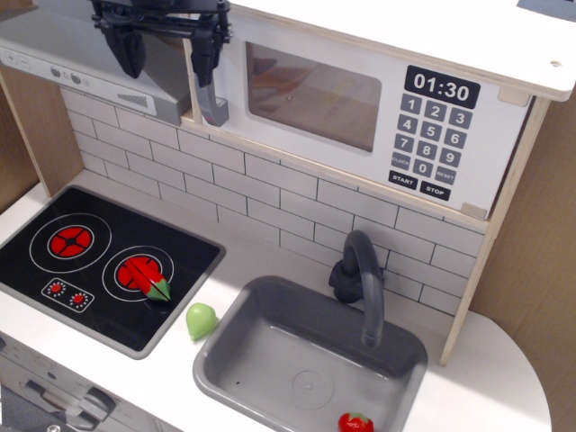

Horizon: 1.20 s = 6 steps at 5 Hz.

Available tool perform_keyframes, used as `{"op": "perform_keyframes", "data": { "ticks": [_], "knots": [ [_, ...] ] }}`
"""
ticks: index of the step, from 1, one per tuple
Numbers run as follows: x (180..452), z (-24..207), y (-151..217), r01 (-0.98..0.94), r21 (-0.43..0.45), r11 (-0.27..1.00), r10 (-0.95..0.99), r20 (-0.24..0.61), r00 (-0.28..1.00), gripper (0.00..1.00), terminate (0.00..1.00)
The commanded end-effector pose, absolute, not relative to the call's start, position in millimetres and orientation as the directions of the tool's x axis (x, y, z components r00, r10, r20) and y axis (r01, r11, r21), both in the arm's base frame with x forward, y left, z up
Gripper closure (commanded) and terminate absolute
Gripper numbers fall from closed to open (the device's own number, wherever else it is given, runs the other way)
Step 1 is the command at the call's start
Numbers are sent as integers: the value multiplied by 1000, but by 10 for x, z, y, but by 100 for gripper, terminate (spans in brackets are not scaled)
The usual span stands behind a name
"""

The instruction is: Open microwave

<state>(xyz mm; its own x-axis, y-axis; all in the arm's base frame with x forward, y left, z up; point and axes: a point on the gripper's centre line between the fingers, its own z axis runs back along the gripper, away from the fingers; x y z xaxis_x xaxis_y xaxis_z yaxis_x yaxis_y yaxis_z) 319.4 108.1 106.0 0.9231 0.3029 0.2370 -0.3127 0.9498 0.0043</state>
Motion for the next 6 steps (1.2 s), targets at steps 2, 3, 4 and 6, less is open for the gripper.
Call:
{"op": "perform_keyframes", "data": {
  "ticks": [2,3,4,6],
  "knots": [
    [3459,1189,1042,-216,-81,973,231,291,929,0,0],
    [3500,1178,1003,-212,-99,972,232,319,919,0,0],
    [3553,1168,1017,-201,-73,977,214,361,908,0,0],
    [3544,1146,1019,-209,-110,972,235,406,883,100,0]
  ]
}}
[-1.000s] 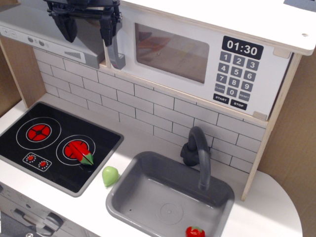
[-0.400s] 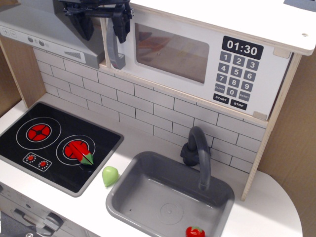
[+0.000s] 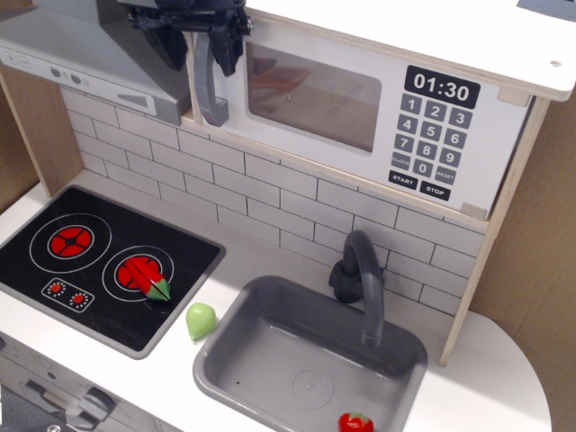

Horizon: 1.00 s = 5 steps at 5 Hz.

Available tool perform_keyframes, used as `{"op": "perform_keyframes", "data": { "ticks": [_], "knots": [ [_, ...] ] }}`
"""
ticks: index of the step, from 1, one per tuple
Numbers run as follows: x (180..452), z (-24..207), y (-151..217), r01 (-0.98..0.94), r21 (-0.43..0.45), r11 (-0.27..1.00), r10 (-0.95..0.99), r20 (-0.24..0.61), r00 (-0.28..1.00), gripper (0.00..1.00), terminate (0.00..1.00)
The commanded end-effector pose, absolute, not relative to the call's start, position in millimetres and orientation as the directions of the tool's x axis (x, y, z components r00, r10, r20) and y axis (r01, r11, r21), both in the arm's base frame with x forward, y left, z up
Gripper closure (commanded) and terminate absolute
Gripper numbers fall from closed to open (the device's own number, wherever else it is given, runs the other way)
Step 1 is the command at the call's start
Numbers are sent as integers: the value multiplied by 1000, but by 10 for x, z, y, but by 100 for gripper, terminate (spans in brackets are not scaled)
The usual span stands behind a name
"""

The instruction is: Open microwave

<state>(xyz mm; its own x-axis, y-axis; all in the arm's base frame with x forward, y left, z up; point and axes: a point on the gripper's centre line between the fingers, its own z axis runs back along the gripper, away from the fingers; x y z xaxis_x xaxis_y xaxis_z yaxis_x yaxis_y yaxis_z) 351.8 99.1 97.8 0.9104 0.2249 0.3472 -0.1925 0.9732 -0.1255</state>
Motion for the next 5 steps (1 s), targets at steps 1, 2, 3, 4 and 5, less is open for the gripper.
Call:
{"op": "perform_keyframes", "data": {
  "ticks": [1,2,3,4,5],
  "knots": [
    [3520,1139,1004,-209,-107,972,234,407,883,100,0],
    [3438,1141,984,-181,-94,979,204,415,886,100,0],
    [3319,1153,967,-167,-92,982,190,424,886,100,0],
    [3127,1181,934,-144,-71,987,161,410,898,100,0],
    [2856,1238,876,-100,-29,995,103,363,926,0,0]
  ]
}}
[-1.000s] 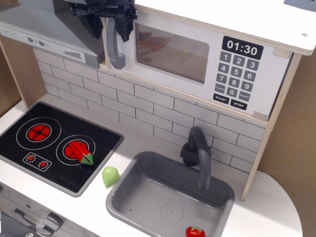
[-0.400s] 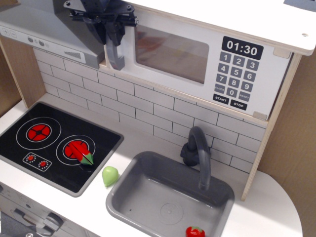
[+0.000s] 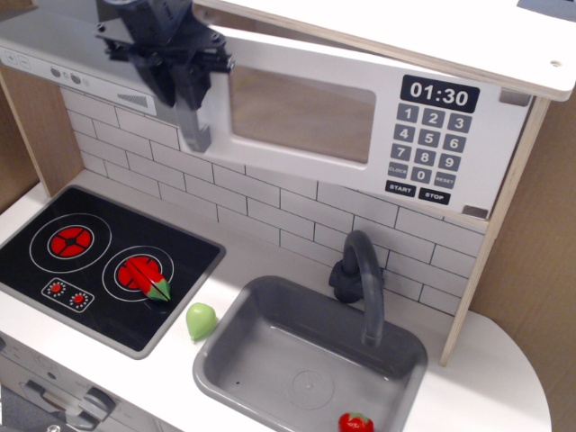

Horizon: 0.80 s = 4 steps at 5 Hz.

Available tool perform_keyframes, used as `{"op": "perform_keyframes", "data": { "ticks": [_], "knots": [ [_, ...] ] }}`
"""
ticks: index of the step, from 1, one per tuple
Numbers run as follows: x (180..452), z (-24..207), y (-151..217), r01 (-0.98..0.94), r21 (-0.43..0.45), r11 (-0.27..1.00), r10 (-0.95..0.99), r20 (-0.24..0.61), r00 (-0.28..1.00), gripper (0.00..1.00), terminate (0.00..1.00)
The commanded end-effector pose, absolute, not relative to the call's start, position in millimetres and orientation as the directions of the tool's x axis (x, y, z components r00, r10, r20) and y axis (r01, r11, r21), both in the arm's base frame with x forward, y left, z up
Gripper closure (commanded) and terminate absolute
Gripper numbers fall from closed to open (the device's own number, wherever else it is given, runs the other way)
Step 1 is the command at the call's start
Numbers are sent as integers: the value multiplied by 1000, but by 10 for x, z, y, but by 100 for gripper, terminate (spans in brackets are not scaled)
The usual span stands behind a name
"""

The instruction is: Open microwave

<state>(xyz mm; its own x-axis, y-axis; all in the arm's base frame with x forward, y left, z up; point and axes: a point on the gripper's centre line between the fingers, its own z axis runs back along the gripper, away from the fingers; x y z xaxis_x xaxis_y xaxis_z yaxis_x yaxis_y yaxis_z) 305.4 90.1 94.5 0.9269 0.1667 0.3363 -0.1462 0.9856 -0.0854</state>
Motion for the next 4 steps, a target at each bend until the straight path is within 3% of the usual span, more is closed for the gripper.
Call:
{"op": "perform_keyframes", "data": {
  "ticks": [1,2,4],
  "knots": [
    [2578,1305,938,-89,-81,993,105,232,967,0,0],
    [2471,1326,1150,-195,-49,980,201,194,960,0,0],
    [2873,1360,2007,-531,50,846,510,218,832,0,0]
  ]
}}
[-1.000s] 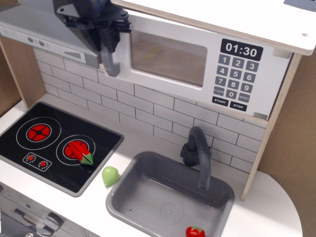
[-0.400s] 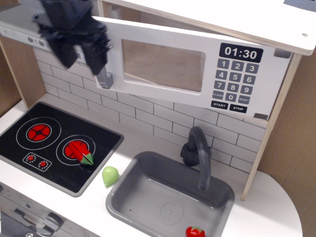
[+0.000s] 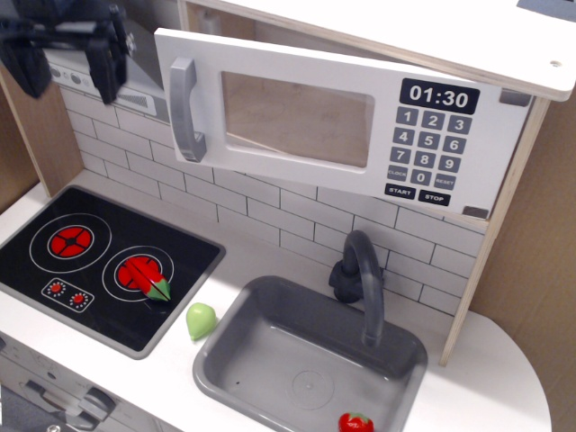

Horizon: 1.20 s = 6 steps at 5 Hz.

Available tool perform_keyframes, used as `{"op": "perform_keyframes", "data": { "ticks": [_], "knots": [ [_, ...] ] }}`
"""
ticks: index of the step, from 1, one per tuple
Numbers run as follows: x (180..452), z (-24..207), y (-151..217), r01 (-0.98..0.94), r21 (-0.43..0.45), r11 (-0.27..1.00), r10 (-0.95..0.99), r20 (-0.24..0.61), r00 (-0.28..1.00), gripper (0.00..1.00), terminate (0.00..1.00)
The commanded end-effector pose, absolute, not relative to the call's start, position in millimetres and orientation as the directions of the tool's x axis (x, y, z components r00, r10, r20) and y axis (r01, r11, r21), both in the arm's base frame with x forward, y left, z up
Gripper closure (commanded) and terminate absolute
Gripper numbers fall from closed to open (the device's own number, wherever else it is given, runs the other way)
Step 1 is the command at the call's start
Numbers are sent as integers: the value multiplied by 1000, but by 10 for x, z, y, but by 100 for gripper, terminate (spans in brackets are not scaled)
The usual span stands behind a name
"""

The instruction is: Open microwave

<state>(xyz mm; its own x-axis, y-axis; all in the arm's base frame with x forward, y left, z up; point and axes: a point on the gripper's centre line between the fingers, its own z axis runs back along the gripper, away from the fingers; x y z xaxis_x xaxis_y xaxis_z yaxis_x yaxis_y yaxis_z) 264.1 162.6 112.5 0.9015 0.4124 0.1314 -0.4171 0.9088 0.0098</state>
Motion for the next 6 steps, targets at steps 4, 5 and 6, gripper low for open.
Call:
{"op": "perform_keyframes", "data": {
  "ticks": [4,5,6],
  "knots": [
    [3380,1177,1706,-515,58,855,496,198,846,0,0],
    [3380,1091,1446,-420,18,907,404,240,883,0,0],
    [3388,1025,1188,-339,-21,941,334,244,911,0,0]
  ]
}}
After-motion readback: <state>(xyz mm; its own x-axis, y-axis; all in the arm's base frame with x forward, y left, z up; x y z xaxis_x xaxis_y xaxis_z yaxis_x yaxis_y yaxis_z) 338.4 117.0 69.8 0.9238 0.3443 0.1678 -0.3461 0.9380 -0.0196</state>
